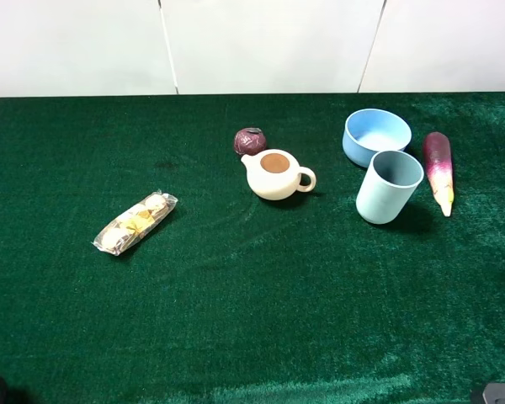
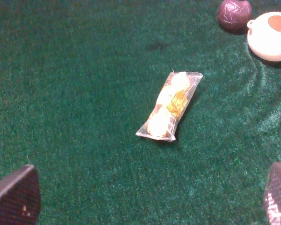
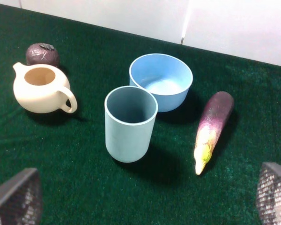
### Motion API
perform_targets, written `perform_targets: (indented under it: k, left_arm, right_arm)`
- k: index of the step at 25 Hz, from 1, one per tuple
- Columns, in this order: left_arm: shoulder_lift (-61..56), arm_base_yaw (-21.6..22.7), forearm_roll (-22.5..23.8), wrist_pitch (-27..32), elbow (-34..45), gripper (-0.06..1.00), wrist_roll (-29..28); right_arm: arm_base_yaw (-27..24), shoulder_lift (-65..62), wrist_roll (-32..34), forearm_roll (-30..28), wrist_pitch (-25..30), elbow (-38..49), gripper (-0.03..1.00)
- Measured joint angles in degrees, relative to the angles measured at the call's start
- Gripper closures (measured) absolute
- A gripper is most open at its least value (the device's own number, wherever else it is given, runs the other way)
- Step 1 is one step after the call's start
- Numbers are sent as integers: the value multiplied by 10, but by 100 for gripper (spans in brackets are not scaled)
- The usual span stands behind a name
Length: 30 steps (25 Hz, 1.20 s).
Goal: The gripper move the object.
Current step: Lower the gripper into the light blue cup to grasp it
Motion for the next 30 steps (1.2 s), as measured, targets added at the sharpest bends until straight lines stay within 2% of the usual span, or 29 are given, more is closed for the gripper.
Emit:
perform_targets:
  k: [18, 25, 30]
  left_arm:
    - [7, 0, 1, -12, -1, -1, 0]
    - [145, 0, 1, -23, -38, -1, 0]
    - [267, 0, 1, -78, -75, -1, 3]
  right_arm:
    - [0, 0, 0, 0, 0, 0, 27]
    - [0, 0, 0, 0, 0, 0, 27]
    - [0, 0, 0, 0, 0, 0, 27]
